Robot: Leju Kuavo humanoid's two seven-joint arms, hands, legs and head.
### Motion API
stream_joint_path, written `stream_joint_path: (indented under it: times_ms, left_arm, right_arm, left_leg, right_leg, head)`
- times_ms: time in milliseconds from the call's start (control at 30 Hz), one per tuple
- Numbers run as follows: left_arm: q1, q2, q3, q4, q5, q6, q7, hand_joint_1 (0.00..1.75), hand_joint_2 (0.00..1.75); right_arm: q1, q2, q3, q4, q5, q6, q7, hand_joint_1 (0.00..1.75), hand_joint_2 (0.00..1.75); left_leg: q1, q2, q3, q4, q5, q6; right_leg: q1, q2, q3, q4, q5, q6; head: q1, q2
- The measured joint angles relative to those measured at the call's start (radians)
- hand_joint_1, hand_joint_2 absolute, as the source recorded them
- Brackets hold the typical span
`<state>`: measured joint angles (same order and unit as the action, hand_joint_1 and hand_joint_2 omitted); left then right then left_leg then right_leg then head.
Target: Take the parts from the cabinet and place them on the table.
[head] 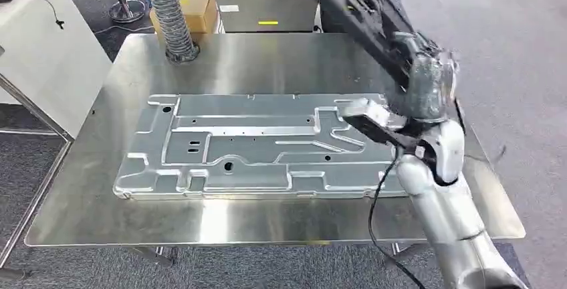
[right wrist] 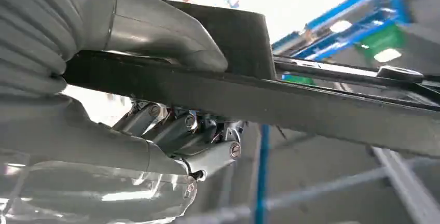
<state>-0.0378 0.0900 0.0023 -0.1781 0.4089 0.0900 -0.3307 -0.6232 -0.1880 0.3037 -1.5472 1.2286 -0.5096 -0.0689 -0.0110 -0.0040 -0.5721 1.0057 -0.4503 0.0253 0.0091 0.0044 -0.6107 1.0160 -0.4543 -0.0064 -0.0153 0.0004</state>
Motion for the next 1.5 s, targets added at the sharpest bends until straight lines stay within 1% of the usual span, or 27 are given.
stream_joint_path:
  times_ms: [33,100,167,267,300,367,433,467,500,600,667,767,800,833,867,933,967,1100,1133,1167,1233,1267,1300,1333,1367,1467,1500]
  left_arm:
    - [-0.005,0.0,0.0,0.0,-0.002,-0.002,0.0,0.0,1.75]
    - [-0.005,-0.002,-0.002,0.0,-0.011,-0.006,0.0,0.0,1.75]
    - [-0.007,-0.002,-0.003,0.0,-0.018,-0.01,0.002,0.0,1.75]
    - [-0.013,0.0,-0.003,0.0,-0.021,-0.011,0.002,0.0,1.75]
    - [-0.014,-0.001,-0.003,0.0,-0.021,-0.013,0.003,0.0,1.75]
    - [-0.013,-0.002,-0.003,0.0,-0.023,-0.016,0.003,0.0,1.75]
    - [-0.011,-0.001,-0.003,0.0,-0.022,-0.016,0.001,0.0,1.75]
    - [-0.011,-0.002,-0.003,0.0,-0.021,-0.016,0.0,0.0,1.75]
    - [-0.011,-0.002,-0.003,0.0,-0.021,-0.016,-0.001,0.0,1.75]
    - [-0.01,-0.002,-0.001,0.0,-0.021,-0.019,-0.005,0.0,1.75]
    - [-0.006,-0.002,0.0,0.0,-0.021,-0.024,-0.008,0.0,1.75]
    - [-0.004,-0.002,0.001,0.0,-0.021,-0.032,-0.019,0.0,1.75]
    - [-0.002,-0.002,0.001,0.0,-0.021,-0.036,-0.021,0.0,1.75]
    - [-0.001,-0.002,0.001,0.0,-0.021,-0.038,-0.023,0.0,1.75]
    - [-0.001,-0.002,0.001,0.0,-0.021,-0.039,-0.023,0.0,1.75]
    - [-0.001,-0.002,0.001,0.0,-0.021,-0.041,-0.029,0.0,1.75]
    - [-0.001,-0.004,0.001,0.0,-0.021,-0.045,-0.037,0.0,1.75]
    - [0.0,-0.008,0.005,0.0,-0.022,-0.061,-0.068,0.0,1.75]
    - [0.0,-0.008,0.007,0.0,-0.021,-0.064,-0.071,0.0,1.75]
    - [0.004,-0.008,0.009,0.0,-0.02,-0.069,-0.073,0.0,1.75]
    - [0.004,-0.009,0.01,0.0,-0.021,-0.071,-0.072,0.0,1.75]
    - [0.005,-0.009,0.011,0.0,-0.021,-0.071,-0.071,0.0,0.0]
    - [0.006,-0.009,0.013,0.0,-0.021,-0.072,-0.073,0.0,0.0]
    - [0.01,-0.009,0.016,0.0,-0.021,-0.072,-0.079,0.0,0.0]
    - [0.014,-0.009,0.017,0.0,-0.021,-0.072,-0.081,0.0,0.0]
    - [0.015,-0.007,0.025,0.0,-0.022,-0.069,-0.084,0.0,0.0]
    - [0.014,-0.008,0.025,0.0,-0.022,-0.069,-0.084,0.0,0.0]
  right_arm:
    - [-0.027,0.009,0.024,0.023,0.064,0.012,0.032,1.75,1.75]
    - [-0.075,0.028,0.072,0.071,0.162,0.05,0.064,1.75,1.75]
    - [-0.122,0.063,0.132,0.132,0.22,0.09,0.08,1.75,1.75]
    - [-0.162,0.124,0.242,0.229,0.242,0.131,0.09,1.75,1.75]
    - [-0.162,0.141,0.28,0.263,0.235,0.134,0.09,1.75,1.75]
    - [-0.163,0.17,0.334,0.32,0.188,0.172,0.067,1.75,1.75]
    - [-0.169,0.197,0.38,0.376,0.128,0.2,0.042,1.75,1.75]
    - [-0.171,0.213,0.407,0.411,0.094,0.211,0.03,1.75,1.75]
    - [-0.173,0.225,0.431,0.444,0.059,0.221,0.015,1.75,1.75]
    - [-0.168,0.249,0.477,0.524,-0.064,0.265,-0.021,1.75,1.75]
    - [-0.17,0.256,0.495,0.561,-0.144,0.305,-0.022,1.75,1.75]
    - [-0.173,0.256,0.523,0.611,-0.173,0.329,-0.008,1.75,1.75]
    - [-0.171,0.256,0.531,0.625,-0.175,0.335,-0.005,1.75,1.75]
    - [-0.169,0.255,0.54,0.638,-0.175,0.337,-0.004,1.75,1.75]
    - [-0.17,0.255,0.544,0.645,-0.175,0.339,-0.001,1.75,1.75]
    - [-0.178,0.256,0.55,0.657,-0.178,0.349,0.004,1.75,1.75]
    - [-0.184,0.256,0.553,0.663,-0.183,0.357,0.007,1.75,1.75]
    - [-0.196,0.255,0.564,0.714,-0.195,0.392,0.023,1.75,1.75]
    - [-0.199,0.254,0.566,0.727,-0.195,0.396,0.023,0.0,0.0]
    - [-0.2,0.256,0.569,0.739,-0.195,0.397,0.023,0.0,0.0]
    - [-0.202,0.257,0.574,0.77,-0.203,0.398,0.018,0.0,0.0]
    - [-0.199,0.257,0.576,0.786,-0.207,0.397,0.014,0.0,0.0]
    - [-0.195,0.257,0.577,0.801,-0.214,0.396,0.009,0.0,0.0]
    - [-0.192,0.257,0.578,0.813,-0.22,0.395,0.001,0.0,0.0]
    - [-0.191,0.257,0.579,0.819,-0.233,0.395,-0.007,0.0,0.0]
    - [-0.193,0.257,0.563,0.824,-0.324,0.411,-0.053,0.0,0.0]
    - [-0.195,0.256,0.549,0.824,-0.373,0.427,-0.081,0.0,0.0]
  left_leg:
    - [0.001,0.001,-0.001,-0.002,-0.002,-0.006]
    - [-0.003,0.0,0.006,0.008,0.007,-0.02]
    - [0.001,-0.001,-0.009,0.048,-0.028,-0.028]
    - [0.013,-0.001,-0.116,0.257,-0.125,-0.054]
    - [0.016,-0.001,-0.144,0.3,-0.133,-0.06]
    - [0.024,0.0,-0.128,0.237,-0.083,-0.06]
    - [0.029,0.001,-0.052,0.066,0.019,-0.064]
    - [0.03,-0.001,-0.027,0.005,0.034,-0.064]
    - [0.022,0.001,-0.029,-0.013,0.003,-0.052]
    - [0.021,-0.002,-0.03,-0.001,0.027,-0.032]
    - [0.028,-0.001,-0.025,-0.008,0.033,-0.019]
    - [0.024,-0.001,-0.026,-0.007,0.03,-0.009]
    - [0.022,-0.001,-0.026,-0.006,0.029,-0.008]
    - [0.02,-0.002,-0.026,-0.006,0.029,-0.007]
    - [0.018,-0.003,-0.025,-0.004,0.028,-0.006]
    - [0.011,-0.004,-0.02,-0.003,0.025,-0.005]
    - [0.01,-0.004,-0.017,-0.003,0.023,-0.006]
    - [0.012,-0.002,-0.015,-0.008,0.022,-0.024]
    - [0.005,-0.002,-0.01,-0.009,0.021,-0.031]
    - [0.01,-0.003,-0.012,0.006,0.007,-0.033]
    - [0.015,-0.002,-0.066,0.131,-0.071,-0.045]
    - [0.02,-0.002,-0.104,0.21,-0.107,-0.051]
    - [0.024,-0.002,-0.136,0.277,-0.131,-0.056]
    - [0.027,-0.001,-0.15,0.306,-0.13,-0.061]
    - [0.031,-0.001,-0.137,0.28,-0.105,-0.065]
    - [0.043,0.001,-0.009,0.033,0.018,-0.074]
    - [0.035,-0.003,0.006,0.001,-0.003,-0.071]
  right_leg:
    - [0.001,0.001,-0.001,-0.003,0.02,-0.006]
    - [-0.003,0.001,0.008,-0.012,0.019,-0.014]
    - [-0.011,-0.001,0.019,-0.019,0.024,-0.021]
    - [-0.012,0.0,0.019,-0.019,0.021,-0.026]
    - [-0.012,0.0,0.02,-0.018,0.02,-0.026]
    - [-0.012,-0.001,0.024,-0.018,0.017,-0.023]
    - [-0.014,-0.001,0.032,-0.017,0.011,-0.019]
    - [-0.012,-0.001,0.033,-0.016,0.009,-0.015]
    - [-0.01,-0.001,0.027,-0.013,0.011,-0.01]
    - [-0.008,-0.002,0.025,-0.013,0.009,0.004]
    - [-0.01,-0.002,0.014,0.016,-0.018,0.016]
    - [-0.012,-0.003,-0.102,0.253,-0.128,0.022]
    - [-0.013,-0.003,-0.134,0.313,-0.141,0.022]
    - [-0.012,-0.003,-0.145,0.324,-0.13,0.02]
    - [-0.012,-0.003,-0.129,0.281,-0.095,0.016]
    - [-0.006,-0.003,-0.042,0.098,-0.001,-0.002]
    - [0.0,-0.003,0.0,0.009,0.025,-0.017]
    - [0.008,-0.006,0.009,-0.009,0.02,-0.021]
    - [-0.001,-0.005,0.015,-0.024,0.026,-0.024]
    - [-0.006,-0.009,0.029,-0.039,0.034,-0.022]
    - [-0.01,-0.011,0.033,-0.045,0.037,-0.027]
    - [-0.01,-0.011,0.032,-0.045,0.037,-0.027]
    - [-0.01,-0.011,0.029,-0.044,0.037,-0.027]
    - [-0.011,-0.011,0.027,-0.042,0.037,-0.026]
    - [-0.013,-0.009,0.027,-0.039,0.037,-0.024]
    - [-0.02,-0.006,0.027,-0.021,0.027,-0.009]
    - [-0.013,-0.005,0.021,-0.013,0.021,0.001]
  head:
    - [-0.002,0.0]
    - [-0.002,0.0]
    - [-0.003,0.0]
    - [-0.006,0.0]
    - [-0.006,0.0]
    - [-0.006,0.0]
    - [-0.006,0.0]
    - [-0.005,0.0]
    - [-0.006,0.0]
    - [-0.004,0.0]
    - [-0.003,0.0]
    - [-0.001,0.0]
    - [-0.002,0.0]
    - [-0.001,0.0]
    - [-0.001,0.0]
    - [-0.001,0.0]
    - [-0.002,0.0]
    - [0.002,0.0]
    - [0.0,0.0]
    - [0.002,0.0]
    - [-0.004,0.0]
    - [-0.005,0.0]
    - [-0.003,0.0]
    - [-0.004,0.0]
    - [-0.004,0.0]
    - [-0.004,0.0]
    - [-0.006,0.0]
